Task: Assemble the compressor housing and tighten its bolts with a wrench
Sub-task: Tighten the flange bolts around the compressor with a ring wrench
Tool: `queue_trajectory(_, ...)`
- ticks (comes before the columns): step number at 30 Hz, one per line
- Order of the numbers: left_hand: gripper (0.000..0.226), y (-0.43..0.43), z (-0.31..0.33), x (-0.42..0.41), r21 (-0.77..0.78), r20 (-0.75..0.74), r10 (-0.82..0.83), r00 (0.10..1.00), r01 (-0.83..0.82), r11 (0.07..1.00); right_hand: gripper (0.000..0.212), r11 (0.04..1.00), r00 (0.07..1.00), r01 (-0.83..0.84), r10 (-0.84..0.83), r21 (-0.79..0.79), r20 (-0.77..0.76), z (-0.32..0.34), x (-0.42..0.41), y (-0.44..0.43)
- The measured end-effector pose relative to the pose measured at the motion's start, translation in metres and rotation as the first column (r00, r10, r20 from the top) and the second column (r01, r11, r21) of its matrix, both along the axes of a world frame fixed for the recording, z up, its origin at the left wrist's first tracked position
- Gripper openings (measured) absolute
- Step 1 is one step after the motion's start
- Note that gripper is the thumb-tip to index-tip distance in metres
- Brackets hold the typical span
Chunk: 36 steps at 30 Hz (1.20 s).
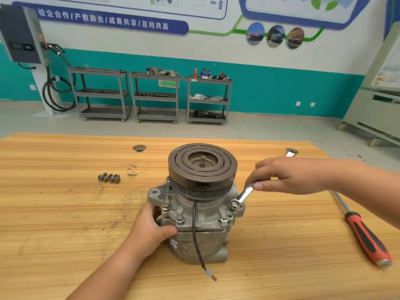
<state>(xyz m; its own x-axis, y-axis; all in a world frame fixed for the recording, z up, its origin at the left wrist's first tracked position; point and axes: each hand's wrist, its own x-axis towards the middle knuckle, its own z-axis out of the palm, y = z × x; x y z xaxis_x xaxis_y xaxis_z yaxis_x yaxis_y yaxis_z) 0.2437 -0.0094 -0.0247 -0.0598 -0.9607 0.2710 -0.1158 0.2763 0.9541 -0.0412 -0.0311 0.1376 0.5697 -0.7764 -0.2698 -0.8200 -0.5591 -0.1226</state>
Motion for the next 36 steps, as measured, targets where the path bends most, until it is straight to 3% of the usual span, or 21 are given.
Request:
queue_trajectory(3, 0.111, 0.0, 0.0, 0.0, -0.002, 0.007, 0.008, 1.0, -0.008, 1.0, 0.046, 0.96, 0.99, 0.141, -0.139, 0.244, -0.028, 0.007, -0.001, 0.007)
queue_trajectory(4, 0.111, 0.0, -0.001, 0.0, -0.003, 0.007, 0.012, 1.0, -0.012, 1.0, 0.043, 0.909, 0.982, 0.18, -0.191, 0.377, -0.007, 0.007, -0.002, 0.012)
queue_trajectory(6, 0.111, 0.0, -0.002, 0.001, -0.013, 0.01, 0.002, 1.0, -0.002, 1.0, 0.036, 0.712, 0.932, 0.184, -0.346, 0.678, 0.11, 0.002, 0.0, 0.025)
queue_trajectory(8, 0.11, 0.0, -0.002, 0.002, -0.011, 0.015, -0.01, 1.0, 0.01, 1.0, 0.027, 0.497, 0.797, 0.061, -0.547, 0.866, 0.258, -0.009, 0.009, 0.046)
queue_trajectory(10, 0.109, 0.0, -0.002, 0.004, -0.014, 0.019, -0.017, 1.0, 0.018, 1.0, 0.023, 0.404, 0.585, -0.07, -0.724, 0.912, 0.366, -0.022, 0.023, 0.069)
queue_trajectory(12, 0.109, 0.001, -0.001, 0.004, -0.029, 0.015, -0.025, 1.0, 0.026, 0.999, 0.024, 0.429, 0.371, -0.136, -0.813, 0.893, 0.448, -0.031, 0.031, 0.085)
queue_trajectory(14, 0.109, 0.003, 0.0, 0.004, -0.031, 0.011, -0.033, 0.999, 0.033, 0.999, 0.022, 0.486, 0.249, -0.152, -0.824, 0.861, 0.509, -0.028, 0.03, 0.094)
queue_trajectory(16, 0.11, 0.003, 0.0, 0.005, -0.039, 0.006, -0.043, 0.999, 0.043, 0.998, 0.027, 0.582, 0.308, -0.054, -0.763, 0.811, 0.568, -0.019, 0.019, 0.094)
queue_trajectory(18, 0.111, 0.003, -0.002, 0.006, -0.041, 0.009, -0.051, 0.999, 0.051, 0.998, 0.033, 0.818, 0.602, 0.19, -0.534, 0.543, 0.594, -0.012, 0.008, 0.09)
queue_trajectory(20, 0.113, 0.003, -0.002, 0.008, -0.049, 0.018, -0.059, 0.998, 0.06, 0.997, 0.034, 0.952, 0.846, 0.272, -0.307, 0.142, 0.436, -0.01, -0.002, 0.079)
queue_trajectory(22, 0.115, 0.004, -0.003, 0.009, -0.063, 0.028, -0.066, 0.997, 0.067, 0.996, 0.042, 0.975, 0.947, 0.212, -0.186, -0.073, 0.262, -0.007, -0.007, 0.068)
queue_trajectory(24, 0.116, 0.005, -0.002, 0.009, -0.072, 0.031, -0.07, 0.997, 0.072, 0.995, 0.054, 0.982, 0.981, 0.125, -0.101, -0.142, 0.165, -0.006, -0.009, 0.057)
queue_trajectory(27, 0.114, 0.007, 0.0, 0.009, -0.088, 0.01, -0.078, 0.997, 0.078, 0.993, 0.058, 0.995, 0.997, 0.012, -0.004, -0.103, 0.078, -0.006, -0.009, 0.044)
queue_trajectory(36, 0.109, 0.011, 0.008, 0.006, -0.089, -0.097, -0.075, 0.992, 0.067, 0.994, 0.034, 0.991, 0.995, 0.076, -0.067, 0.111, -0.078, 0.013, 0.012, 0.013)
